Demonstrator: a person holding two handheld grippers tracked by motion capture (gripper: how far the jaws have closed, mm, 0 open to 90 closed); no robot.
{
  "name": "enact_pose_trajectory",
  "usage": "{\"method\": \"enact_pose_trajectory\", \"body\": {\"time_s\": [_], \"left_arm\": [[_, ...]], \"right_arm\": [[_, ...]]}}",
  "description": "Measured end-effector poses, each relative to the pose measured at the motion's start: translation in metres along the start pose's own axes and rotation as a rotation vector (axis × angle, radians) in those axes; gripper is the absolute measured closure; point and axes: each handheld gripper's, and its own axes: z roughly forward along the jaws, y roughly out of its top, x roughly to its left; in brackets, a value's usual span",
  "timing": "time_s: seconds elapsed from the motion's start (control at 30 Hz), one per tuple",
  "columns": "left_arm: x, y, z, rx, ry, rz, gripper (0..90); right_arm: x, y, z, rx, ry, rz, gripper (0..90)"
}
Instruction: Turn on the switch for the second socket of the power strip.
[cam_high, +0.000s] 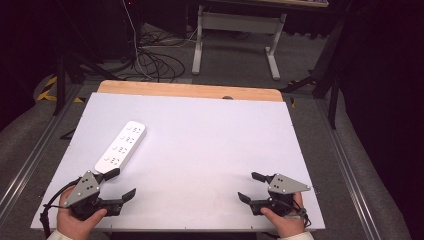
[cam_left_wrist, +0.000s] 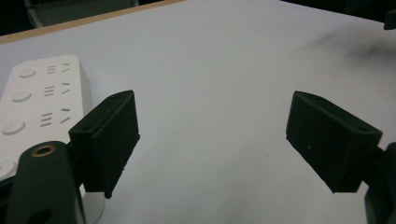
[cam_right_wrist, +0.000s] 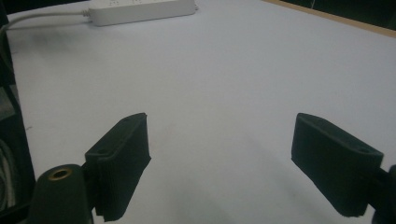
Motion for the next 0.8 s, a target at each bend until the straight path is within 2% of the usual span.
{"method": "enact_pose_trajectory", "body": {"time_s": [0.13,0.43,0.5,0.63,0.8], "left_arm": [[-0.001,0.001,-0.001,-0.001,-0.003,0.001,17.7],[-0.003,0.003,-0.002,0.008,0.031,0.049,18.3],[-0.003,0.004,-0.003,0.011,0.029,0.045,18.3],[-0.005,0.009,-0.003,0.022,-0.002,0.005,19.8],[-0.009,0.015,-0.004,0.041,-0.004,0.033,21.2]], "right_arm": [[0.001,0.0,0.0,0.003,-0.002,-0.005,20.3],[-0.001,-0.002,0.001,0.015,-0.011,-0.011,21.8],[-0.001,-0.002,0.002,0.017,-0.007,-0.007,21.9],[-0.001,-0.002,0.002,0.019,-0.009,-0.008,22.0],[-0.001,-0.003,0.003,0.024,-0.012,-0.011,22.4]]}}
